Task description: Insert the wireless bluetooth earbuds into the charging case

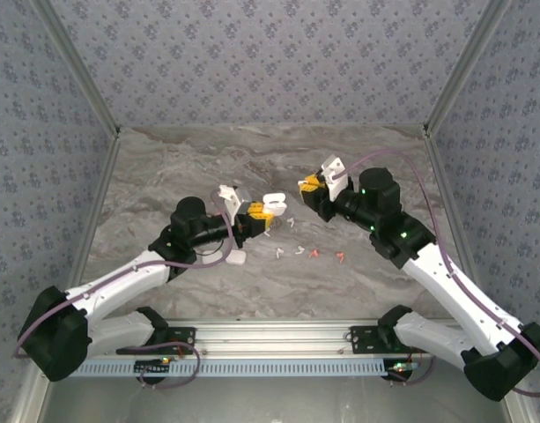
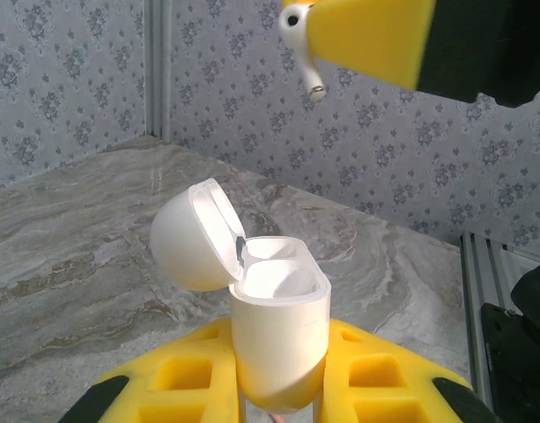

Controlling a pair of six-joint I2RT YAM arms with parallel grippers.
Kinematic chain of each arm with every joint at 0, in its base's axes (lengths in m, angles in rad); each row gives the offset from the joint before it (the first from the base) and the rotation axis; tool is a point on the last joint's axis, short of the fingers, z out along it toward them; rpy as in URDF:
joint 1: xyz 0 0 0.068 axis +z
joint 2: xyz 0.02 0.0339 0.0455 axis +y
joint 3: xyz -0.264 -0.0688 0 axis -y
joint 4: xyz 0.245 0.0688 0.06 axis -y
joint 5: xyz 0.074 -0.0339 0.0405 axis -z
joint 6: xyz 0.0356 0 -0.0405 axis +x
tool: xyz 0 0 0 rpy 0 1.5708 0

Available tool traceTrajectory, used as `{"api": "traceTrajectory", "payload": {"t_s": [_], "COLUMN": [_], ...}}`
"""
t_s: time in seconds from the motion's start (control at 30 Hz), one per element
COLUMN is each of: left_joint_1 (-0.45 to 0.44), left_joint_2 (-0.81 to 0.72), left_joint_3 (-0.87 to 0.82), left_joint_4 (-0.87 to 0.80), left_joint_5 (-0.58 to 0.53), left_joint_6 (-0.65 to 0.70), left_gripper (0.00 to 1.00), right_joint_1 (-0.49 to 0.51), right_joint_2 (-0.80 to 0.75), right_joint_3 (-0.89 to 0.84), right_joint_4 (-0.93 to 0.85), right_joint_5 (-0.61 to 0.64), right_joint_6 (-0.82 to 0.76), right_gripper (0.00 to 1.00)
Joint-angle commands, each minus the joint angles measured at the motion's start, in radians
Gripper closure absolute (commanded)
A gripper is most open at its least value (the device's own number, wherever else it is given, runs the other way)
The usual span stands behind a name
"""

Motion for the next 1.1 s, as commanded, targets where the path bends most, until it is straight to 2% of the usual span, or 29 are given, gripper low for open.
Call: {"api": "traceTrajectory", "payload": {"t_s": [0.0,0.3,0.7,1.07], "left_joint_1": [-0.013,-0.025,-0.027,-0.027], "left_joint_2": [-0.005,-0.015,-0.025,-0.027], "left_joint_3": [0.045,0.047,0.051,0.055], "left_joint_4": [0.055,0.062,0.085,0.083], "left_joint_5": [0.033,0.038,0.031,0.031], "left_joint_6": [-0.018,-0.027,-0.053,-0.052], "left_gripper": [1.00,1.00,1.00,1.00], "right_joint_1": [0.023,0.080,0.103,0.105], "right_joint_2": [-0.003,0.023,0.019,0.020], "right_joint_3": [-0.011,-0.033,-0.094,-0.103], "right_joint_4": [0.052,0.088,0.109,0.102], "right_joint_5": [-0.010,0.002,0.025,-0.034], "right_joint_6": [-0.060,-0.102,-0.113,-0.110], "right_gripper": [0.76,0.76,0.76,0.76]}}
